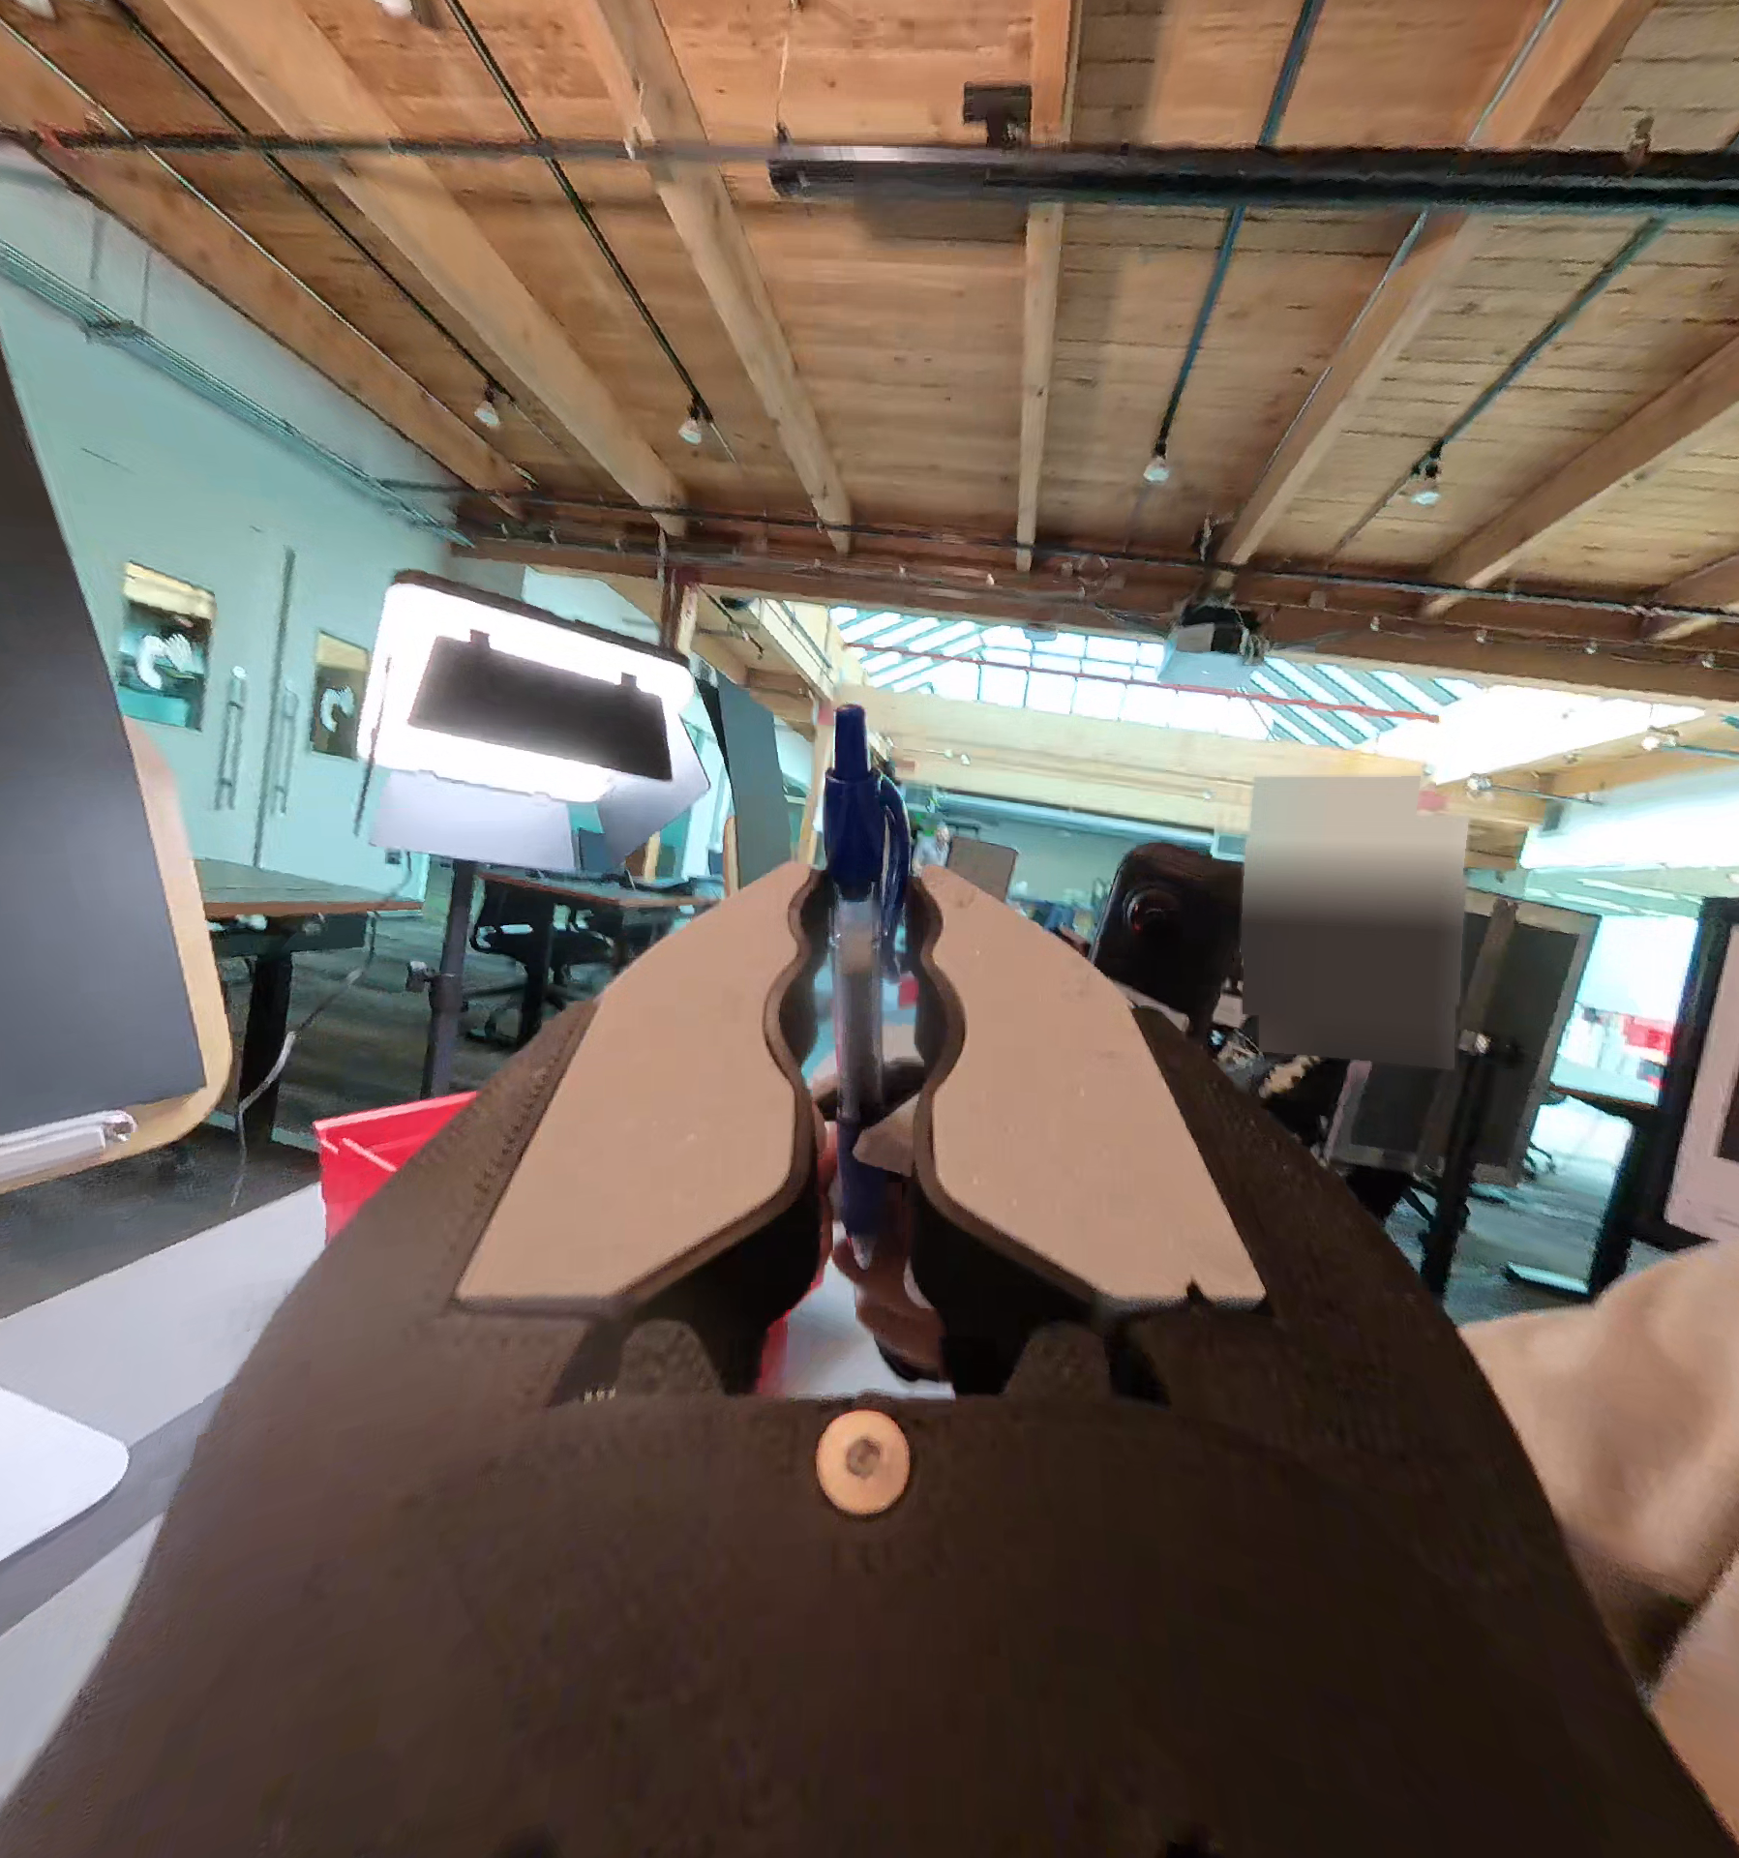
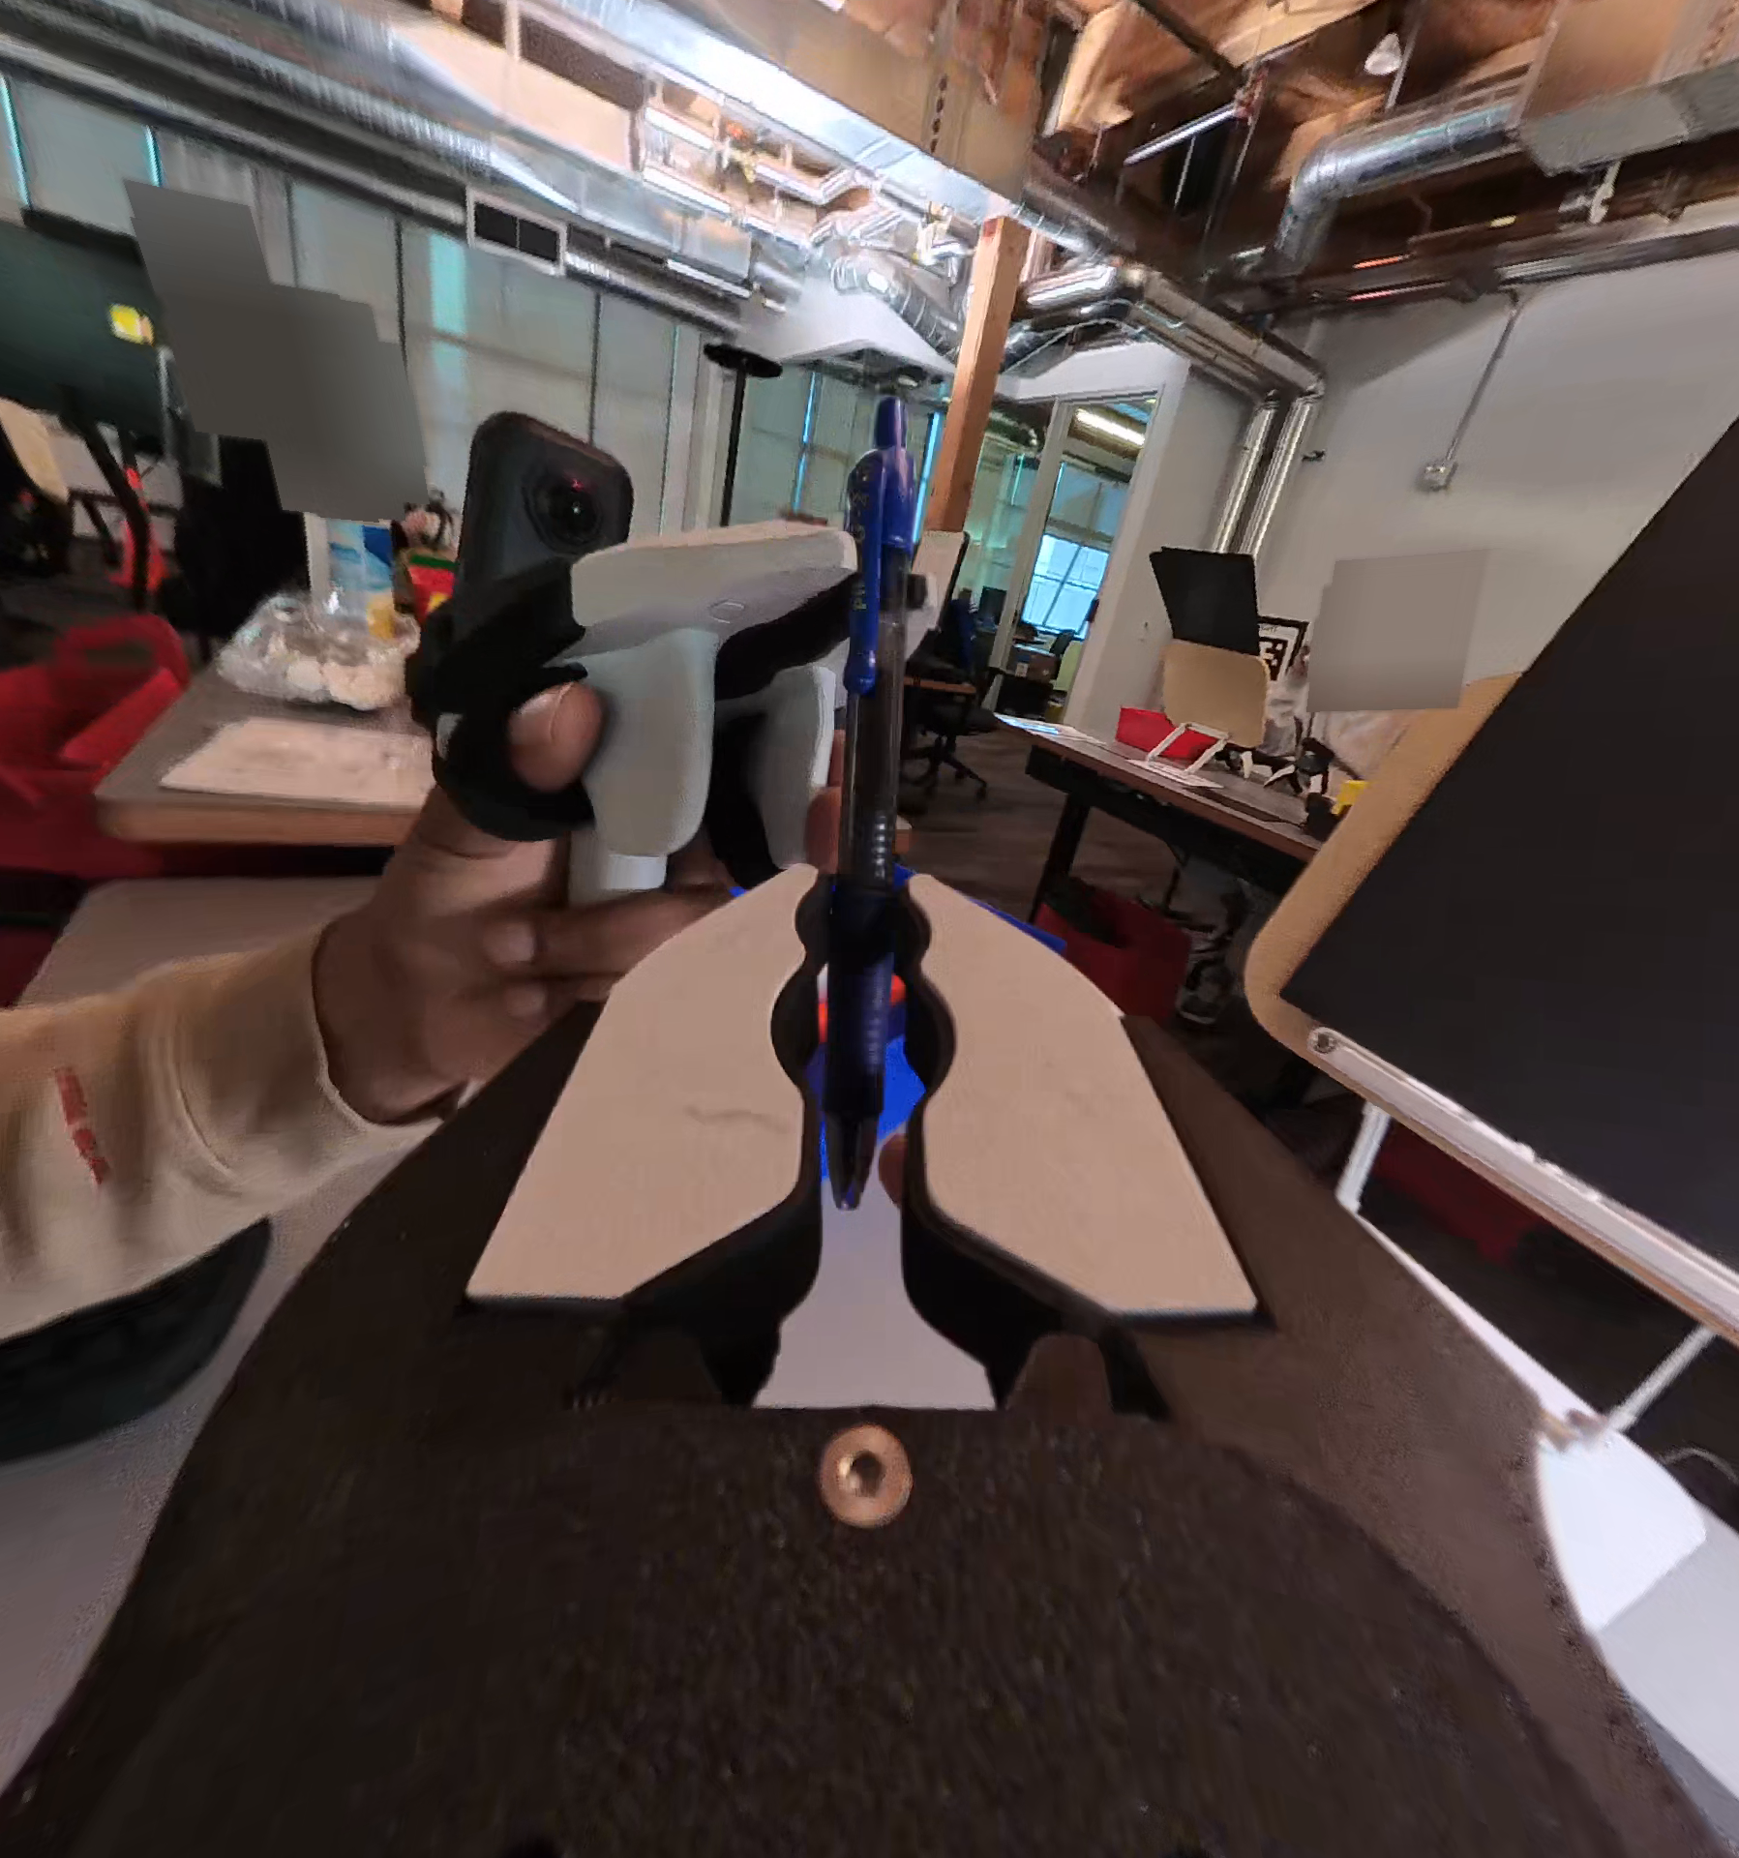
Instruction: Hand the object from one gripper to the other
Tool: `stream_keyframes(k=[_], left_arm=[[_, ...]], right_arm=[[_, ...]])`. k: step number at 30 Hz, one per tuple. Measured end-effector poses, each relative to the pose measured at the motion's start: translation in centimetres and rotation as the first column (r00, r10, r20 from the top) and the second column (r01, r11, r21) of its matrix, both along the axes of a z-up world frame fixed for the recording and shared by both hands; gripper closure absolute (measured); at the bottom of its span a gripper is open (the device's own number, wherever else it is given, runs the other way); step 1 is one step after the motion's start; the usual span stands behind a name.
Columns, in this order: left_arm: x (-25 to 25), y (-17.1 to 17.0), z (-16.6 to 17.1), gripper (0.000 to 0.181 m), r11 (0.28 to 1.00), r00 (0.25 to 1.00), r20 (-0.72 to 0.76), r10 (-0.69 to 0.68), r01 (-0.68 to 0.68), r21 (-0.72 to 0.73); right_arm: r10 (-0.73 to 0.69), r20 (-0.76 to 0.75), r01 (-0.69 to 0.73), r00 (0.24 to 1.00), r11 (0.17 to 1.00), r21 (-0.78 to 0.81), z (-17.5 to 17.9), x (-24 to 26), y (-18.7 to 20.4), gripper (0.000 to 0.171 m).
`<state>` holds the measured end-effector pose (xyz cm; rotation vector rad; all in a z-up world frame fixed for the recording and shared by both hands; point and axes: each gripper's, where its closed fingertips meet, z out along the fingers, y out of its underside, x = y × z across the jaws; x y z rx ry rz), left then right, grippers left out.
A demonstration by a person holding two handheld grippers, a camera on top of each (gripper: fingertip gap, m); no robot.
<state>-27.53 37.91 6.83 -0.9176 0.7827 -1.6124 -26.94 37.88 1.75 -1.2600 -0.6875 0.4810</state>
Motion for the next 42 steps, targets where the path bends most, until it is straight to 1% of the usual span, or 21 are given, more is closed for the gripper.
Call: stream_keyframes(k=[2, 5, 8, 10, 12, 14, 15, 17, 18, 19, 21, 23, 24, 26, 28, 31, 33, 36, 38, 40, 42], left_arm=[[0.1, 0.0, -1.2, 0.166, 1.0, 0.999, -0.048, -0.027, 0.028, 0.013], [0.6, 0.6, -3.0, 0.165, 0.999, 0.987, -0.158, -0.041, 0.045, 0.023], [0.8, 1.4, -4.8, 0.158, 0.989, 0.949, -0.308, 0.069, -0.025, 0.144], [0.8, 1.3, -6.6, 0.154, 0.965, 0.889, -0.435, 0.143, -0.028, 0.26], [1.2, 0.4, -8.7, 0.157, 0.94, 0.814, -0.553, 0.175, 0.03, 0.34], [2.0, -1.0, -12.2, 0.154, 0.913, 0.699, -0.694, 0.172, 0.151, 0.379], [2.3, -1.2, -14.0, 0.153, 0.891, 0.631, -0.746, 0.21, 0.19, 0.411], [2.9, -1.5, -16.7, 0.158, 0.844, 0.539, -0.793, 0.284, 0.252, 0.473], [3.2, -1.6, -17.5, 0.169, 0.83, 0.516, -0.801, 0.303, 0.271, 0.488], [3.4, -1.5, -17.8, 0.17, 0.82, 0.512, -0.798, 0.319, 0.273, 0.503], [3.8, -1.6, -17.3, 0.171, 0.828, 0.539, -0.786, 0.303, 0.259, 0.497], [4.1, -1.9, -15.8, 0.172, 0.86, 0.615, -0.752, 0.236, 0.228, 0.457], [4.2, -1.9, -14.8, 0.172, 0.881, 0.664, -0.721, 0.196, 0.204, 0.428], [4.3, -1.5, -12.3, 0.172, 0.935, 0.777, -0.622, 0.092, 0.148, 0.323], [4.2, -0.9, -10.1, 0.172, 0.978, 0.867, -0.498, -0.017, 0.117, 0.172], [4.1, -1.0, -7.7, 0.172, 0.989, 0.952, -0.277, -0.128, 0.143, 0.035], [4.4, -1.9, -7.1, 0.172, 0.983, 0.968, -0.171, -0.182, 0.184, -0.007], [5.5, -3.6, -7.6, 0.171, 0.97, 0.961, -0.131, -0.243, 0.242, -0.024], [6.0, -4.3, -8.2, 0.171, 0.966, 0.956, -0.138, -0.259, 0.259, -0.02], [6.3, -4.5, -8.6, 0.17, 0.96, 0.945, -0.172, -0.278, 0.278, -0.02], [6.5, -4.6, -9.5, 0.164, 0.955, 0.918, -0.27, -0.291, 0.297, -0.018]], right_arm=[[-0.021, 0.083, 0.019, 0.996, 1.0, 0.024, -0.8, 0.6, -0.2, 0.16], [-0.012, 0.177, 0.012, 0.984, 1.0, 0.002, -1.5, 2.3, -0.5, 0.16], [-0.033, 0.358, 0.045, 0.933, 0.999, -0.025, -2.8, 4.7, -0.9, 0.16], [0.005, 0.489, 0.038, 0.872, 0.996, -0.079, -4.5, 6.2, -1.8, 0.16], [0.081, 0.567, 0.029, 0.82, 0.983, -0.183, -6.7, 7.1, -2.6, 0.16], [0.125, 0.623, 0.04, 0.772, 0.969, -0.243, -8.7, 7.3, -2.8, 0.16], [0.158, 0.634, 0.026, 0.757, 0.962, -0.271, -9.4, 6.9, -3.0, 0.16], [0.204, 0.64, 0.002, 0.741, 0.952, -0.305, -10.3, 6.1, -3.2, 0.16], [0.225, 0.644, -0.008, 0.731, 0.947, -0.323, -10.6, 5.9, -3.4, 0.16], [0.24, 0.651, -0.01, 0.72, 0.942, -0.337, -10.9, 5.9, -3.7, 0.16], [0.212, 0.653, 0.002, 0.727, 0.951, -0.311, -10.5, 6.3, -3.4, 0.16], [0.162, 0.594, -0.011, 0.788, 0.968, -0.25, -8.6, 6.7, -3.0, 0.157], [0.128, 0.542, -0.019, 0.831, 0.979, -0.203, -7.2, 7.0, -2.7, 0.15], [0.091, 0.349, -0.05, 0.933, 0.991, -0.125, -3.9, 8.2, -2.2, 0.138], [0.141, 0.107, -0.131, 0.984, 0.987, -0.094, -1.3, 9.4, -2.2, 0.128], [0.237, -0.161, -0.248, 0.958, 0.967, -0.056, 0.2, 9.3, -2.0, 0.128], [0.286, -0.236, -0.309, 0.929, 0.949, -0.068, -0.1, 7.1, -1.6, 0.128], [0.343, -0.246, -0.367, 0.906, 0.928, -0.059, -0.7, 3.5, -2.0, 0.136], [0.346, -0.166, -0.36, 0.923, 0.931, -0.06, -1.4, 2.3, -2.5, 0.158], [0.344, -0.097, -0.353, 0.934, 0.931, -0.091, -1.7, 2.4, -2.8, 0.159], [0.35, -0.026, -0.351, 0.936, 0.927, -0.132, -2.2, 2.8, -3.1, 0.161]])
